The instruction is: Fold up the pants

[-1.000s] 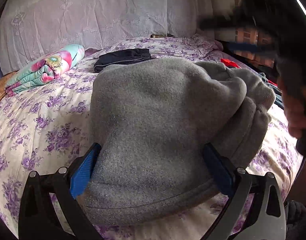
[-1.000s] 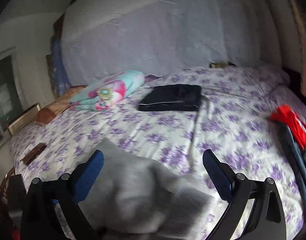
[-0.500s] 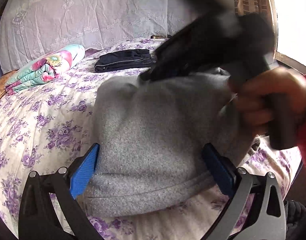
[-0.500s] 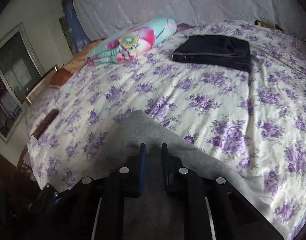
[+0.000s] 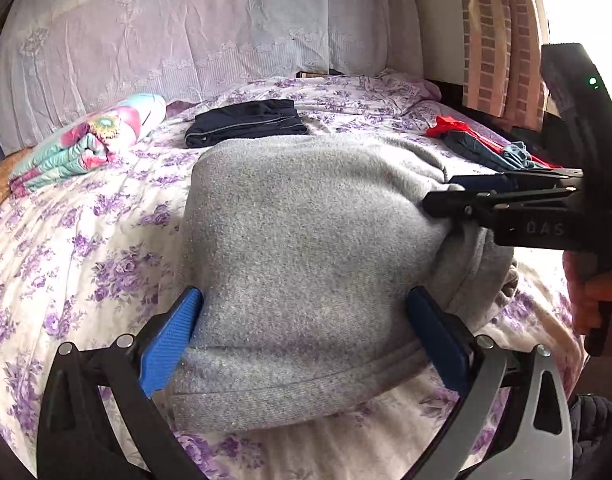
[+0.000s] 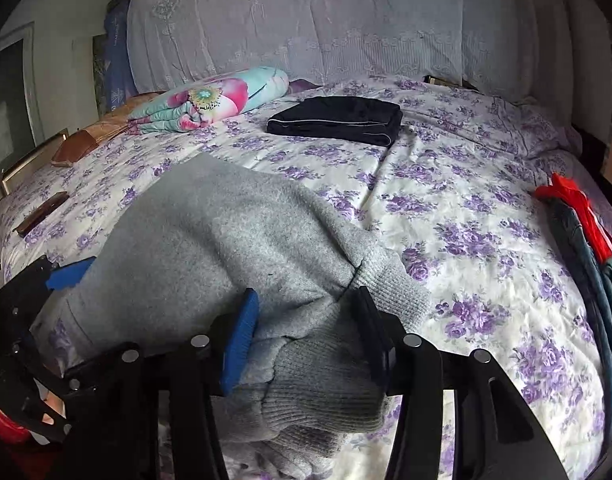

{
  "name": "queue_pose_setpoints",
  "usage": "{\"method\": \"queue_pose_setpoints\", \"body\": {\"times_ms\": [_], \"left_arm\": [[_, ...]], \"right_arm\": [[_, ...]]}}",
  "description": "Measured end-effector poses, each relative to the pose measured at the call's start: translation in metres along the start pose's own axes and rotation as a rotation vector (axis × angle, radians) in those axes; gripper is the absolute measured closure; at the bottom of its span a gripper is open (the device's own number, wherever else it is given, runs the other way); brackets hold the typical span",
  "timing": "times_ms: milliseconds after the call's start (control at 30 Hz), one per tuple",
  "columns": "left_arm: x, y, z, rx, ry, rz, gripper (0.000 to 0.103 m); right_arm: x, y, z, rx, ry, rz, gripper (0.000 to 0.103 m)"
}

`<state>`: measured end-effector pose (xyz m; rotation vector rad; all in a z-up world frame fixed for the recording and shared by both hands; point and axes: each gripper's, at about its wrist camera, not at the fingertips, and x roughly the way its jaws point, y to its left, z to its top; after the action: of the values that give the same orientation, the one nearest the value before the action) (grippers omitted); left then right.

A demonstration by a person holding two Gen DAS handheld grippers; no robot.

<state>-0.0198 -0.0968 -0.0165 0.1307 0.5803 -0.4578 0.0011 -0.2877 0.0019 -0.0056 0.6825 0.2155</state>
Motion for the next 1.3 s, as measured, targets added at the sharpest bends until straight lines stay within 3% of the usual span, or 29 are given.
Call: {"method": "queue_pose_setpoints", "body": {"times_ms": [33,100,167,267,400,500,567,633,767,833,900,1067,1133,1300], "left_arm": [[0.0,0.003,0.0,-0.011,0.003,-0.014,0.004],[0.0,0.008,0.001,-0.024,0.007,-0.04,0.004],[0.001,0.012,0.001,-0.036,0.011,-0.066,0.004],[0.0,0.022,0.001,-0.063,0.01,-0.125,0.005],[-0.003,0.035,0.005,-0.101,0.032,-0.218,0.005],[-0.003,0.056,0.014,-0.211,0.074,-0.345,0.005],[0.002,0.074,0.018,-0.319,0.098,-0.442,0.005],[0.013,0.092,0.019,-0.421,0.128,-0.543,0.005],[0.03,0.105,0.017,-0.48,0.16,-0.639,0.005],[0.032,0.106,0.017,-0.477,0.162,-0.647,0.005],[0.031,0.109,0.017,-0.474,0.165,-0.661,0.005],[0.021,0.135,0.006,-0.634,0.157,-0.727,0.005],[0.017,0.135,0.005,-0.623,0.165,-0.71,0.005],[0.012,0.132,-0.003,-0.58,0.194,-0.569,0.005]], "right_arm": [[-0.003,0.002,0.002,-0.007,-0.013,0.02,0.041],[-0.02,-0.003,0.004,0.037,-0.046,0.106,0.02],[-0.045,-0.017,0.006,0.117,-0.104,0.138,0.003],[-0.067,-0.054,-0.007,0.278,-0.138,0.198,0.003],[-0.048,-0.097,-0.034,0.552,-0.03,0.376,0.003],[-0.022,-0.113,-0.046,0.709,0.017,0.513,0.003],[-0.001,-0.113,-0.046,0.758,0.054,0.581,0.003],[0.018,-0.11,-0.043,0.771,0.09,0.588,0.003],[0.046,-0.093,-0.027,0.707,0.136,0.587,0.003],[0.055,-0.081,-0.02,0.663,0.15,0.593,0.004],[0.062,-0.07,-0.017,0.618,0.155,0.562,0.011],[0.062,-0.068,-0.017,0.569,0.096,0.555,0.017],[0.061,-0.067,-0.018,0.554,0.072,0.552,0.017],[0.058,-0.074,-0.02,0.564,0.06,0.557,0.018]]}}
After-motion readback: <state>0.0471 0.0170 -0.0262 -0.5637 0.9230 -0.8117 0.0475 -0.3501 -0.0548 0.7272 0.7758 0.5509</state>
